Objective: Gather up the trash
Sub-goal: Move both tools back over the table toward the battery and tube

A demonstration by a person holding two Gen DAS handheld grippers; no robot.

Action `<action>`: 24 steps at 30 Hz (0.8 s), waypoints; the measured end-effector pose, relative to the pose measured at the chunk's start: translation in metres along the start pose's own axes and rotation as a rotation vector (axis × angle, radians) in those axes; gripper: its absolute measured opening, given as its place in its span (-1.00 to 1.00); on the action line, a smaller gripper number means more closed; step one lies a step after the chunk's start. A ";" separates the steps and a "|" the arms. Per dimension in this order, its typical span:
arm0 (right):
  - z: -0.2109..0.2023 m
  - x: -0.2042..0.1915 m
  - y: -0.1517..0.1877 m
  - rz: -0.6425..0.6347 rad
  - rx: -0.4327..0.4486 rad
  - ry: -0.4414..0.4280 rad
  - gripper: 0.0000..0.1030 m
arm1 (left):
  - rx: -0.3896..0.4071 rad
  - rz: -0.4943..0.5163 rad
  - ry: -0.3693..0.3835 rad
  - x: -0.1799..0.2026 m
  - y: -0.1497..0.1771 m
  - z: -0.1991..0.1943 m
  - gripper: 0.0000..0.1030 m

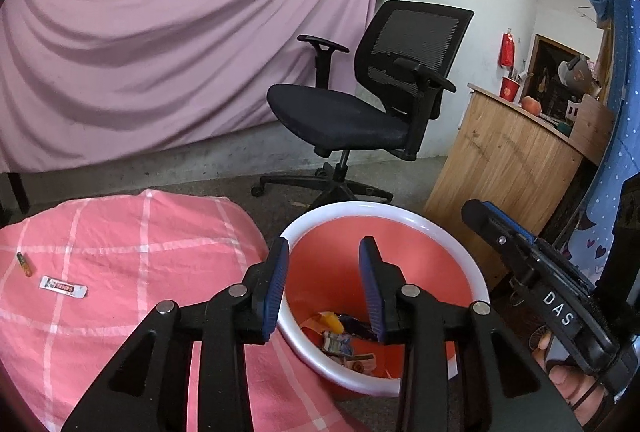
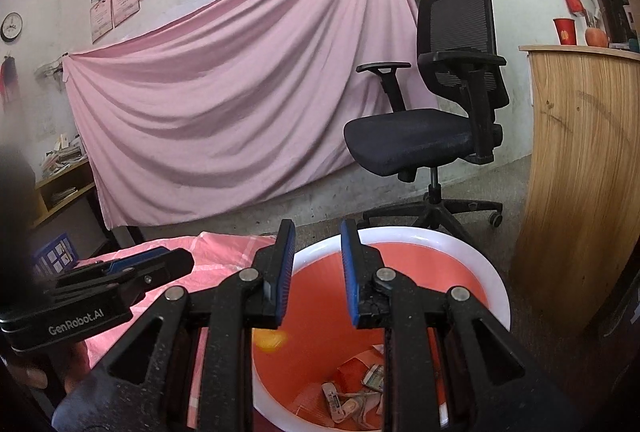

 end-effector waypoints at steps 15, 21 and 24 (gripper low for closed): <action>-0.023 -0.038 -0.026 -0.023 0.157 -0.033 0.89 | 0.223 -0.088 -0.185 -0.055 -0.013 -0.085 0.81; -0.045 -0.065 -0.036 -0.046 0.307 -0.080 1.00 | 0.385 -0.099 -0.312 -0.079 -0.008 -0.131 0.97; -0.052 -0.082 -0.039 -0.069 0.360 -0.112 1.00 | 0.428 -0.082 -0.365 -0.090 -0.002 -0.151 0.97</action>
Point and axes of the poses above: each gripper's, at about its wrist camera, not at the fingertips, and z roughly the way its jaws point, x to its right, y to its underside, the point moved 5 cm from there along z, roughly the way its jaws point, and after that the axes turned 2 degrees about -z, right-handed, at the moved point
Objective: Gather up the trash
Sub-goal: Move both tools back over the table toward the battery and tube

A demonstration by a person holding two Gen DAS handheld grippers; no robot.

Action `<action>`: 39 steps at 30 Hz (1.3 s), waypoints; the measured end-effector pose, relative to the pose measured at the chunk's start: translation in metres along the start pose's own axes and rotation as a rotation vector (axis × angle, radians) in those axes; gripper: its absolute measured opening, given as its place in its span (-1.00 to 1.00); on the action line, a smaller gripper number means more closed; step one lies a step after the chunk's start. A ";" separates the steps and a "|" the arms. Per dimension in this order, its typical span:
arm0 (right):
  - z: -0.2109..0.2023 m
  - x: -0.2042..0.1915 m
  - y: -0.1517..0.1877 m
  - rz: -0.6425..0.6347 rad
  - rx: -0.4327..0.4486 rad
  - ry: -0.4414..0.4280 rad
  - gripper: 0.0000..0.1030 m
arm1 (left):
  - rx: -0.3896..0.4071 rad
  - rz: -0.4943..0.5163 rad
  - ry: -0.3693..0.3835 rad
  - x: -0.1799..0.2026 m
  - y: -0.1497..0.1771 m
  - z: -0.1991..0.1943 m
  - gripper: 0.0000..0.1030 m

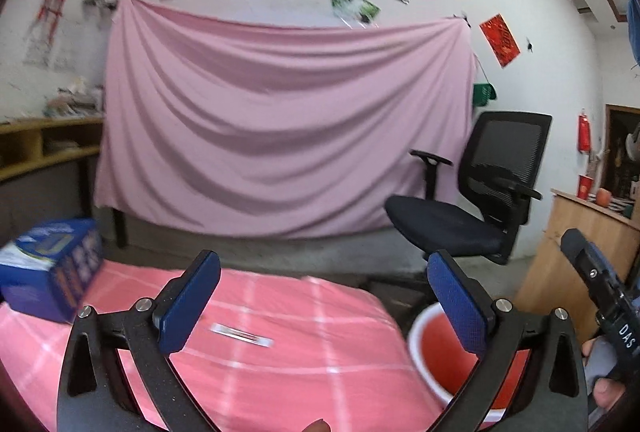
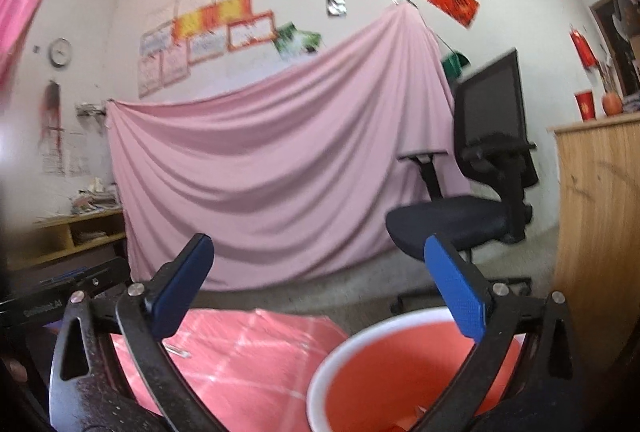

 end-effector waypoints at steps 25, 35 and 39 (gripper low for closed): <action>0.060 -0.130 0.047 -0.211 -0.106 -0.223 1.00 | 0.026 0.048 -0.231 -0.137 0.026 -0.016 0.97; 0.122 -0.140 0.085 -0.187 -0.357 -0.289 1.00 | -0.160 0.038 -0.256 -0.171 0.048 0.037 0.97; 0.138 -0.146 0.098 -0.235 -0.404 -0.310 1.00 | -0.203 0.032 -0.262 -0.178 0.053 0.054 0.97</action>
Point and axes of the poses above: each gripper's, at about its wrist camera, not at the fingertips, and z roughly the way its jaws point, x to its right, y to its underside, the point moved 5 cm from there along z, roughly the way its jaws point, and after that the axes turned 2 degrees about -z, right-handed, at the moved point
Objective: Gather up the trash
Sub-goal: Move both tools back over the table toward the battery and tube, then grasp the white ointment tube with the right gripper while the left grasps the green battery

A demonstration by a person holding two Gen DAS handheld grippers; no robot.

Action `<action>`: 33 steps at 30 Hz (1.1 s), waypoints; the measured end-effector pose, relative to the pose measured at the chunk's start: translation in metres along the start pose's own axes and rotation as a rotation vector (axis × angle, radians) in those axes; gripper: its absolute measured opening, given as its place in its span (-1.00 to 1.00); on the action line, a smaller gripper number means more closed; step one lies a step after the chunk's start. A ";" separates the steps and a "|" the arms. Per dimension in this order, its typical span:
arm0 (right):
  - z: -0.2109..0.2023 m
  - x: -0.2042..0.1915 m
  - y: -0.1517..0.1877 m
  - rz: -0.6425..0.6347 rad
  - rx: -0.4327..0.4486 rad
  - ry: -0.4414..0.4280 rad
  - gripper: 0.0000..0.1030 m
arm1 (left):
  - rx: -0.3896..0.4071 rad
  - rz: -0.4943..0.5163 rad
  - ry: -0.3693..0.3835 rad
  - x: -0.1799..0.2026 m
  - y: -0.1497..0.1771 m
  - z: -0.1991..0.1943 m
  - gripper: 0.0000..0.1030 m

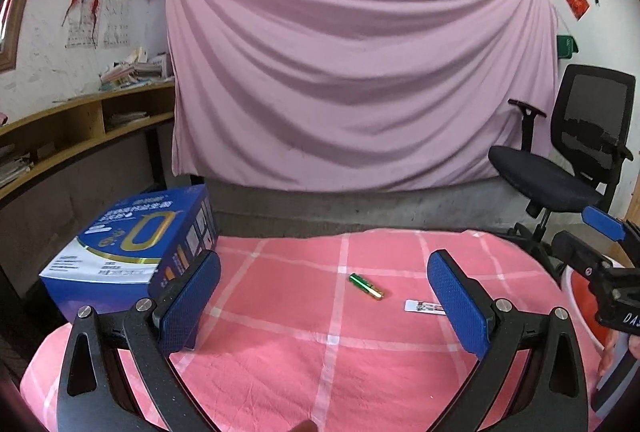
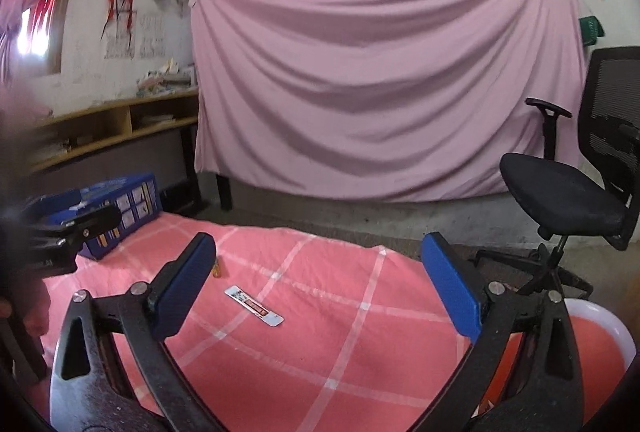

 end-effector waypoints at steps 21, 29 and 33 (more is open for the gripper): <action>0.109 -0.039 0.055 -0.095 -0.530 -0.353 0.08 | -0.465 -0.113 0.072 -0.011 0.037 0.107 0.02; 0.119 -0.048 0.063 -0.150 -0.577 -0.329 -0.30 | -0.469 -0.087 0.118 0.001 0.030 0.108 0.01; 0.115 -0.036 0.062 -0.121 -0.570 -0.293 -0.38 | -0.483 -0.080 0.156 0.013 0.027 0.115 0.01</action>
Point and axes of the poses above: each gripper's, at about its wrist camera, not at the fingertips, and z roughly the way its jaws point, x to its right, y to its underside, the point moved 5 cm from there along z, roughly the way its jaws point, and after that the axes turned 2 degrees about -z, right-handed, at the moved point
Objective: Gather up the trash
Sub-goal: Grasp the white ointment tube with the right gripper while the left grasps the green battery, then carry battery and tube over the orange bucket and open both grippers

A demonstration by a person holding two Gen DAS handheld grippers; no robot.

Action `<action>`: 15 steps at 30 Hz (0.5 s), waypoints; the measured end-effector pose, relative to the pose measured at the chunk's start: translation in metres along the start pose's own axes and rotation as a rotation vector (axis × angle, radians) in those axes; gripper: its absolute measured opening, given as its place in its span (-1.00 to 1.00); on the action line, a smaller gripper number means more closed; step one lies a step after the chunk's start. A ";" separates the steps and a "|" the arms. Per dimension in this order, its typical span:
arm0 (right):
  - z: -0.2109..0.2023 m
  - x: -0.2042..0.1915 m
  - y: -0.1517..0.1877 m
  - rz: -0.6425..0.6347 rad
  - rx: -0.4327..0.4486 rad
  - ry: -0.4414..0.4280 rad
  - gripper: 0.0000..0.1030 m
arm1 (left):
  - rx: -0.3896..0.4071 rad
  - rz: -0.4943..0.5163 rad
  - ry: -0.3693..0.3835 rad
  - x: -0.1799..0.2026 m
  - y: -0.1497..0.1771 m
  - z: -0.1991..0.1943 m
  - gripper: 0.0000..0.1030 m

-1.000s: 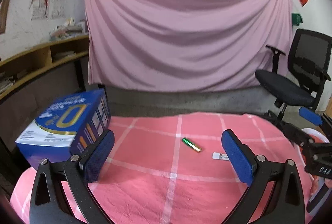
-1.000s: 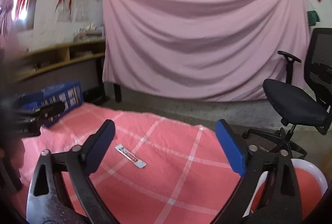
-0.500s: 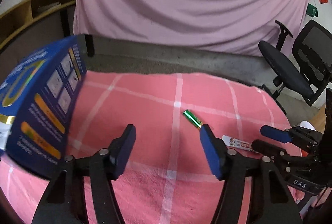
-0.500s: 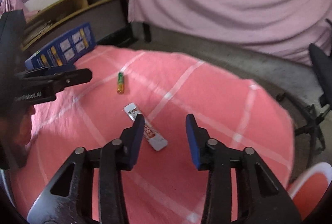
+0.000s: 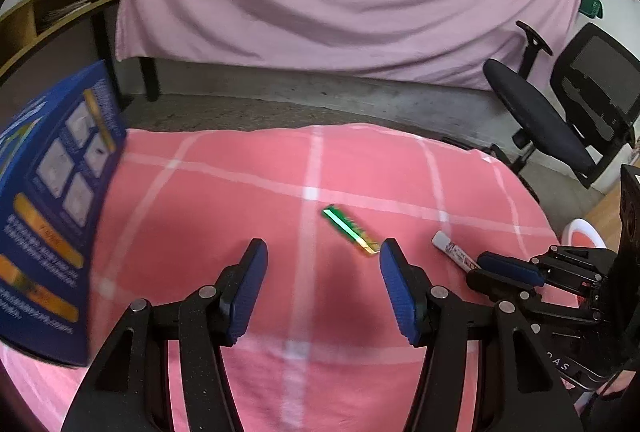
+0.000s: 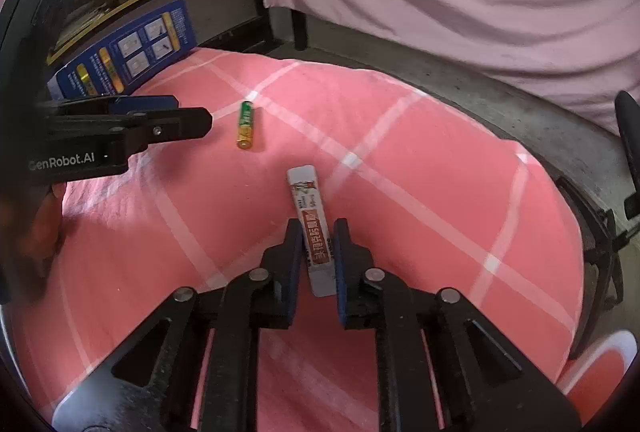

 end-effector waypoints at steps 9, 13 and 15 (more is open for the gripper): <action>-0.021 0.034 0.007 0.136 0.063 0.033 -0.38 | -0.081 -0.017 -0.064 0.020 -0.016 0.029 -0.59; -0.030 0.039 0.011 0.161 0.087 0.034 -0.38 | -0.089 0.001 -0.094 0.025 -0.014 0.032 -0.78; -0.035 0.039 0.013 0.171 0.106 0.039 -0.38 | -0.092 0.014 -0.091 0.029 -0.010 0.033 -0.86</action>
Point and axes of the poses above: each gripper's, at about its wrist camera, not at the fingertips, and z roughly the way its jaws point, x to its right, y to its underside, the point moved 5 cm from there along z, roughly the way its jaws point, and after that the axes turned 2 degrees about -z, right-handed, at the moved point
